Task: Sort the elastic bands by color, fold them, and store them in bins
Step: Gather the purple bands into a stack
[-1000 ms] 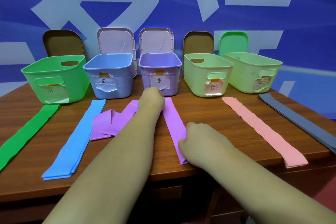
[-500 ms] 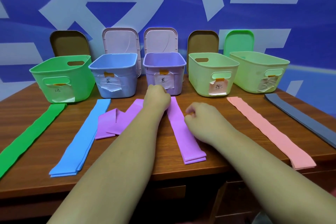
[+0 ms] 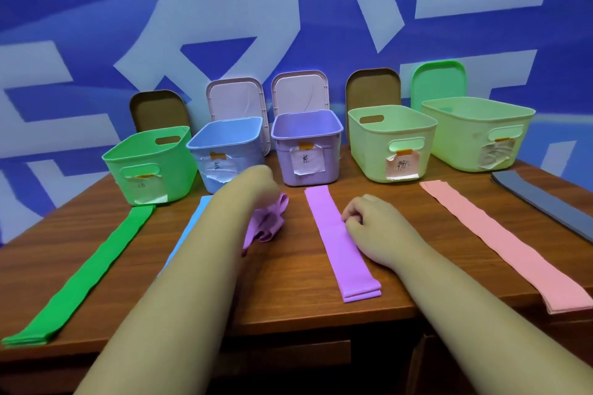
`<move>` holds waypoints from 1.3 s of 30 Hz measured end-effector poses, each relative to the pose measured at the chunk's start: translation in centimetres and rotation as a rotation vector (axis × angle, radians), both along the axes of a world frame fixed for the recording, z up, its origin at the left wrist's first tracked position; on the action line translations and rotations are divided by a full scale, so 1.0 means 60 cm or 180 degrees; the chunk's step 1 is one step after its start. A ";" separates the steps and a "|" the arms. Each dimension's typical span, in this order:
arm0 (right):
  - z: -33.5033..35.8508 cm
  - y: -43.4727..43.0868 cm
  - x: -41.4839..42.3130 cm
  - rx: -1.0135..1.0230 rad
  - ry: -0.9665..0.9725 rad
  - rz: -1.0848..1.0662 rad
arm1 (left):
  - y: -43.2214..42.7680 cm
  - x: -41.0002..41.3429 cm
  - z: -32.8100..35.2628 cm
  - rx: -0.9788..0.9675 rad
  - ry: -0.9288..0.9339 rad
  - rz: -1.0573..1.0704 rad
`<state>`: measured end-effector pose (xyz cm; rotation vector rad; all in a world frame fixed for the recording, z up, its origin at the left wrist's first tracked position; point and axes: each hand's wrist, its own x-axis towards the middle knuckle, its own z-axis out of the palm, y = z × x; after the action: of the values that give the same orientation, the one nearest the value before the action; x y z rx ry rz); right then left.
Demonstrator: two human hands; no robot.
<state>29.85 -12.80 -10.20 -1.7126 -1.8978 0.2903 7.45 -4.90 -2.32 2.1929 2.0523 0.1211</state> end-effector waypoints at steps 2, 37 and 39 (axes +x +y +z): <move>-0.001 0.002 -0.001 -0.0012 -0.0049 0.0003 | -0.007 -0.018 -0.007 -0.0187 0.0243 0.0009; 0.001 -0.007 0.007 0.0187 0.0547 0.0027 | -0.040 -0.040 0.001 0.1034 -0.0813 0.0073; -0.001 -0.007 0.006 0.0292 0.0729 0.0083 | -0.056 -0.025 0.024 0.1301 -0.0878 -0.0333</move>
<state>30.20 -13.22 -10.23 -1.5261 -1.7401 0.3862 5.96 -8.27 -0.88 2.3309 1.8835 0.8488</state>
